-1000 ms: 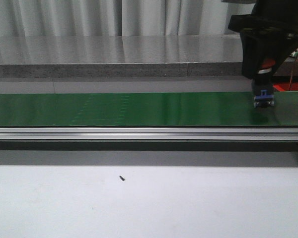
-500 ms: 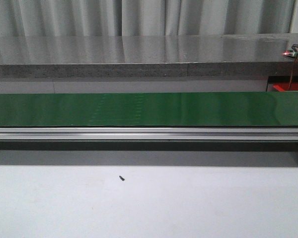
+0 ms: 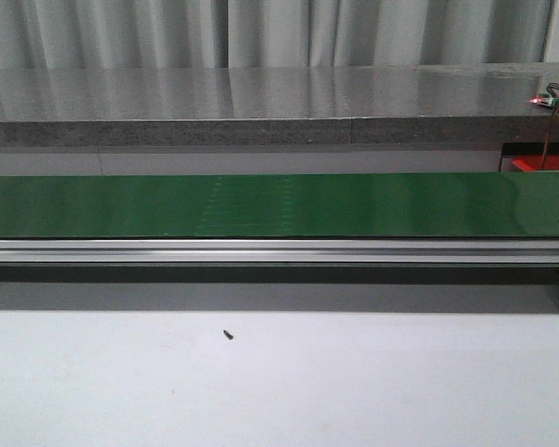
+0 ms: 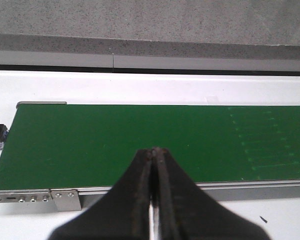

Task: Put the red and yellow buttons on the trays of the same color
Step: 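Move the second red button onto the red tray section and release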

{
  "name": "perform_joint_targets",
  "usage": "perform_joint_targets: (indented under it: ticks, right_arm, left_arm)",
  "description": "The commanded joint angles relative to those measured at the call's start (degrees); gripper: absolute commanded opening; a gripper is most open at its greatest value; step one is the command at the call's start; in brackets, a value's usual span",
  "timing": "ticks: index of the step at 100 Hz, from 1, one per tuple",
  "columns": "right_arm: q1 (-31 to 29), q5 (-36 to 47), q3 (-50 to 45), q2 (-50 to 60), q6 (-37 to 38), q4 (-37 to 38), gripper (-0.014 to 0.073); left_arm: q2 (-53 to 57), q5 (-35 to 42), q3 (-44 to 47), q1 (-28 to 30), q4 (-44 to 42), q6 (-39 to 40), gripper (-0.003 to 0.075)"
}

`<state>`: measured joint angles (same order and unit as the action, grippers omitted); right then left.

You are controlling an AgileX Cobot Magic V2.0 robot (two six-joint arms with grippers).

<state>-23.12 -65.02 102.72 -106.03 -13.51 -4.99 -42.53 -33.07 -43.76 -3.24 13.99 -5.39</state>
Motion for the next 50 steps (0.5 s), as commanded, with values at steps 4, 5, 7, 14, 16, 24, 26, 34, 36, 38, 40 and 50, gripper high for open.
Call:
perform_joint_targets:
  ticks: [4, 5, 7, 14, 16, 24, 26, 34, 36, 38, 40, 50]
  right_arm:
    - [-0.3, 3.9, 1.8, 0.1, 0.5, -0.3, 0.0213]
    - [-0.3, 4.3, 1.8, 0.0, 0.6, -0.3, 0.0213]
    - [-0.3, 4.7, 1.8, -0.5, 0.7, -0.3, 0.0213]
    - [-0.3, 5.9, 1.8, -1.9, 0.7, -0.3, 0.0213]
    - [-0.3, 6.1, 1.8, -2.3, 0.7, -0.3, 0.0213]
    - [-0.3, 6.8, 1.8, -3.7, 0.7, -0.3, 0.0213]
    - [-0.3, 7.0, 1.8, -3.9, 0.7, -0.3, 0.0213]
    - [-0.3, 7.9, 1.8, -5.1, 0.7, -0.3, 0.0213]
    - [-0.3, 8.1, 1.8, -5.5, 0.7, -0.3, 0.0213]
    - [-0.3, 8.3, 1.8, -5.7, 0.7, -0.3, 0.0213]
    - [-0.3, 8.6, 1.8, -6.0, 0.7, -0.3, 0.0213]
    - [-0.3, 9.5, 1.8, -7.8, 0.7, -0.8, 0.0213]
  left_arm:
    - [0.3, 4.3, -1.6, -0.6, 1.0, 0.0, -0.002]
    - [0.3, 4.3, -1.6, -0.6, 1.0, 0.0, -0.002]
    - [0.3, 4.4, -1.6, -0.6, 1.0, 0.0, -0.002]
    - [0.3, 4.5, -1.6, -0.6, 0.8, 0.0, -0.002]
    - [0.3, 4.6, -1.6, -0.6, 0.8, 0.0, -0.002]
    - [0.3, 4.7, -1.6, -0.6, 0.8, 0.0, -0.002]
    - [0.3, 4.7, -1.6, -0.6, 0.8, 0.0, -0.002]
    - [0.3, 4.7, -1.6, -0.6, 0.8, 0.0, -0.002]
    - [0.3, 4.7, -1.6, -0.6, 0.8, 0.0, -0.002]
    - [0.3, 4.7, -1.6, -0.6, 0.8, 0.0, -0.002]
    - [0.3, 4.7, -1.6, -0.6, 0.8, 0.0, -0.002]
    - [0.3, 4.7, -1.6, -0.6, 0.8, 0.0, -0.002]
